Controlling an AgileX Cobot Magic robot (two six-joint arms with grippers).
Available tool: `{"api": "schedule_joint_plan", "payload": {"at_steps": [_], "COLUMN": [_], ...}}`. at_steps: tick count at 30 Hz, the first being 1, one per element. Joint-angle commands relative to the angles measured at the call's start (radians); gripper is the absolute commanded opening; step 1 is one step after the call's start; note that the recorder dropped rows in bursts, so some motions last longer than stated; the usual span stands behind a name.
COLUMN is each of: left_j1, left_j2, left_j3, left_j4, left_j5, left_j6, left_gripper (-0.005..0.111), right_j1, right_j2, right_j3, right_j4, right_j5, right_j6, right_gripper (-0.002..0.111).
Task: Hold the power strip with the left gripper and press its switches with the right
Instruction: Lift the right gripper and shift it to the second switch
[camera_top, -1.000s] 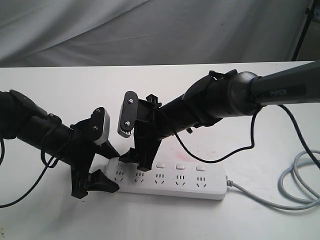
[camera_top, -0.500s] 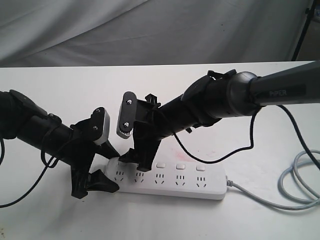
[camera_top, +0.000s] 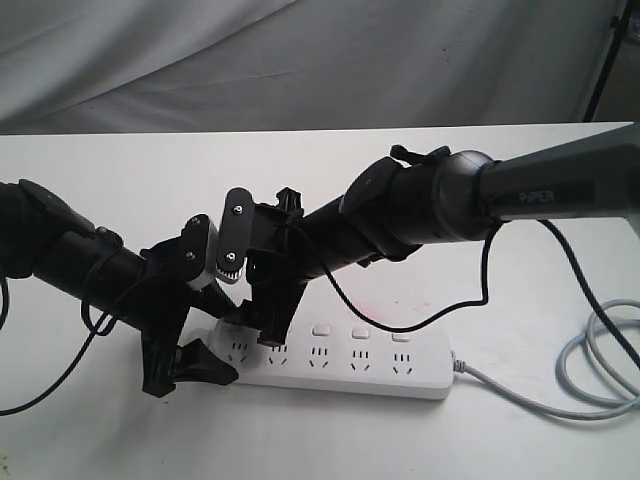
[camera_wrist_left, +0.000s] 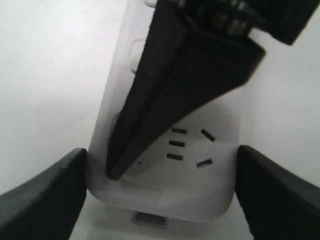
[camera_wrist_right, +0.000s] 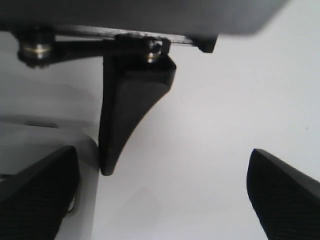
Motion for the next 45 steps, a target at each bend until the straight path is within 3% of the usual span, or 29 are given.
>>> {"api": "schedule_joint_plan", "payload": {"at_steps": [1,13,24,45], "left_j1": [-0.008,-0.008,-0.008,-0.008], "left_j2": [-0.002,-0.002,-0.002,-0.002], "left_j3": [-0.006,-0.006,-0.006,-0.006], "left_j4": [-0.011,-0.011,-0.011,-0.011], "left_j5": [-0.001,-0.001,-0.001,-0.001], "left_j6": [0.002,0.002,0.002,0.002], "left_gripper": [0.0,0.0,0.0,0.0], "right_j1": [0.0,-0.006,-0.094,-0.095], "right_j2": [-0.011,-0.18,-0.178,-0.13], "right_j3": [0.025,0.025,0.025,0.025], "right_j4": [-0.062,-0.057,-0.146,-0.22], "right_j5": [0.025,0.061,0.148,0.157], "right_j6": [-0.009,0.107,0.188,0.242], "right_gripper": [0.084,0.084,0.084,0.084]}}
